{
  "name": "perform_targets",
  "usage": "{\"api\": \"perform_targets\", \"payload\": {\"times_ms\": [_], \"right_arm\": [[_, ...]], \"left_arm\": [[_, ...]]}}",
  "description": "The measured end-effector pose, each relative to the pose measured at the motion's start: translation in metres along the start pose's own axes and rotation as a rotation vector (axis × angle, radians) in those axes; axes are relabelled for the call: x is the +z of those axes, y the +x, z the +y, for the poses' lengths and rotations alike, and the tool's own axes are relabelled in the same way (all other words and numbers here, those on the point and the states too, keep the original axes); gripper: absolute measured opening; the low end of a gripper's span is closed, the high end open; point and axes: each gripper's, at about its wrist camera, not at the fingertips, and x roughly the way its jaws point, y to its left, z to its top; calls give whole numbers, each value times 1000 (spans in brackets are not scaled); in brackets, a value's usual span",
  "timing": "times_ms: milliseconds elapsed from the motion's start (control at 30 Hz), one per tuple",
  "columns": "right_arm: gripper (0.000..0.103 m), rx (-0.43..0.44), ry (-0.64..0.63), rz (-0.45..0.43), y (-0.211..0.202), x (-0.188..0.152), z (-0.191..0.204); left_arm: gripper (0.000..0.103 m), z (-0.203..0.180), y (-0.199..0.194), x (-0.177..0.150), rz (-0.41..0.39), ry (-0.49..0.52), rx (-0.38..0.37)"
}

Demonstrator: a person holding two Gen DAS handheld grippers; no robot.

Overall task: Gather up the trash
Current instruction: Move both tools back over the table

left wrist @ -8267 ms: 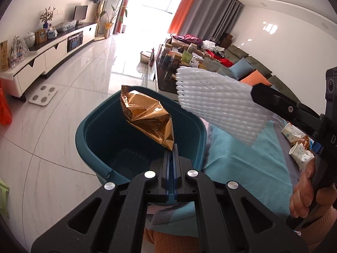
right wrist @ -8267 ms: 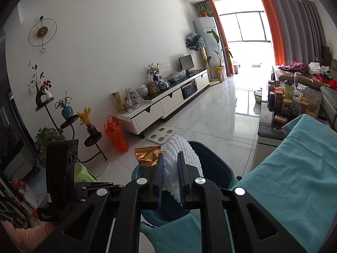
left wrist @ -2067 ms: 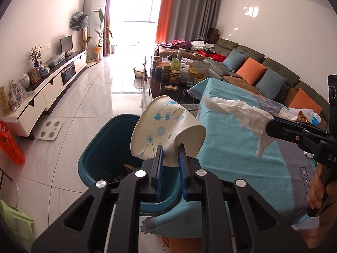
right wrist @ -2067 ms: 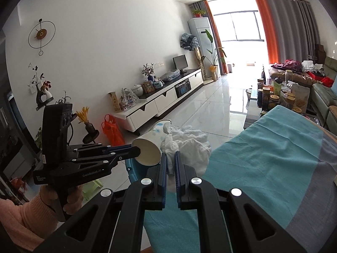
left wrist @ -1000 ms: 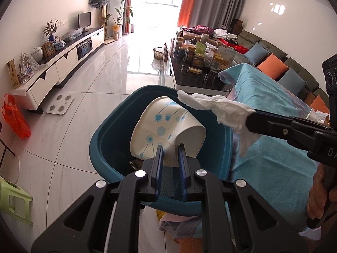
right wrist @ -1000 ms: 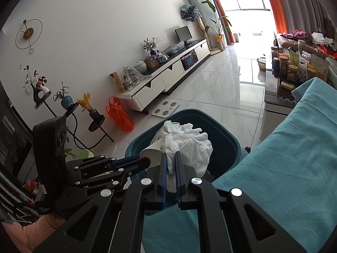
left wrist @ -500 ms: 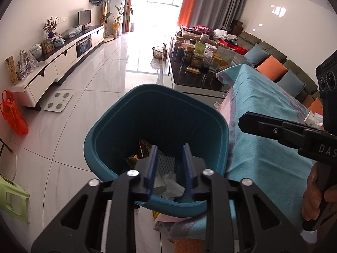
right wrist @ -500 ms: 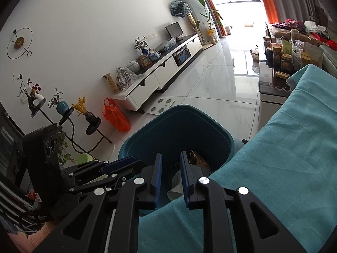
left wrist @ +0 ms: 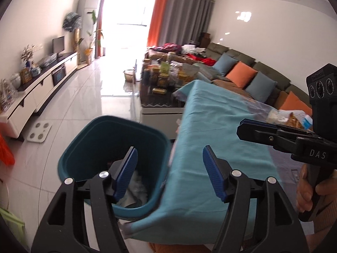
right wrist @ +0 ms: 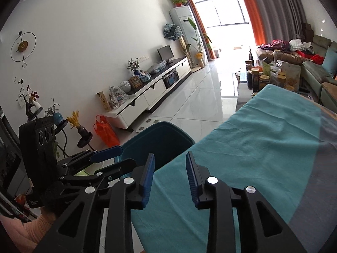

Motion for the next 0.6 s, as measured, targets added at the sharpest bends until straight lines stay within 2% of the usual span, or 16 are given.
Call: {"api": "perform_targets", "payload": {"times_ms": [267, 600], "right_arm": [[29, -155, 63, -100, -82, -23, -46], [34, -406, 189, -200, -185, -64, -114]], "left_arm": [[64, -74, 12, 7, 3, 115, -141], [64, -186, 40, -1, 67, 258, -344]]}}
